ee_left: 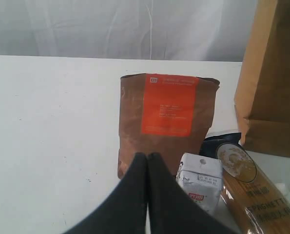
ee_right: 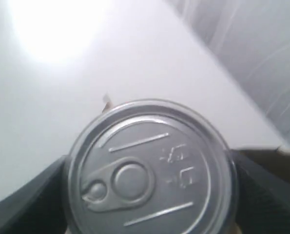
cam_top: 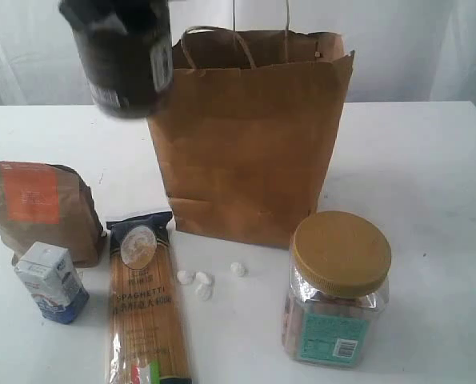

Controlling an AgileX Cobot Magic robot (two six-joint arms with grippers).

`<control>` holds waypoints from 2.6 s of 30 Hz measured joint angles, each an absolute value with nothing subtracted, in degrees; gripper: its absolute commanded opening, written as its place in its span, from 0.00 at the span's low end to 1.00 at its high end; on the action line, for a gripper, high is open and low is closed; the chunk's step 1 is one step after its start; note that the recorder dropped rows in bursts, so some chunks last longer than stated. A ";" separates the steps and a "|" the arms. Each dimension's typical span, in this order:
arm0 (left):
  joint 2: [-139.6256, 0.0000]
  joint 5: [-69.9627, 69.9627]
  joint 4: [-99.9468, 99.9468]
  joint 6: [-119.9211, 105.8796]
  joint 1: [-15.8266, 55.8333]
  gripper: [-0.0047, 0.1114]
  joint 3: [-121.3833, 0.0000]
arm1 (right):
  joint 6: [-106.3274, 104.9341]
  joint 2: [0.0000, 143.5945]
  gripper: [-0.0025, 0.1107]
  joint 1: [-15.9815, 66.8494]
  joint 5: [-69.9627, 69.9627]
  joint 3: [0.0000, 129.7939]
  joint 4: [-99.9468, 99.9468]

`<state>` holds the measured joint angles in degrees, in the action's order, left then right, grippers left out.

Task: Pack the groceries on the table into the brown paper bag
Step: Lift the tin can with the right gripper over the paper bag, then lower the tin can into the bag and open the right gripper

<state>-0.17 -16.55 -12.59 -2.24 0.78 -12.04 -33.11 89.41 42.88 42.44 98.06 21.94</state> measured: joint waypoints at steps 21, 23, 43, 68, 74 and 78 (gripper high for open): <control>-0.17 -16.55 -12.59 -2.24 0.78 0.04 -12.04 | -24.37 96.89 0.26 34.68 19.36 98.06 11.63; -0.17 -16.55 -12.59 -2.24 0.78 0.04 -12.04 | -23.00 97.52 0.26 34.54 21.15 98.06 11.63; -0.17 -16.55 -12.59 -2.24 0.78 0.04 -12.04 | -20.48 105.90 0.31 34.44 25.01 98.06 11.51; -0.17 -16.55 -12.59 -2.24 0.78 0.04 -12.04 | -20.34 106.04 0.59 34.44 31.31 98.06 8.08; -0.17 -16.55 -12.59 -2.24 0.78 0.04 -12.04 | -20.34 106.04 0.61 34.44 31.41 98.06 8.08; -0.17 -16.55 -12.59 -2.24 0.78 0.04 -12.04 | -20.34 106.04 0.73 34.44 31.41 98.06 8.08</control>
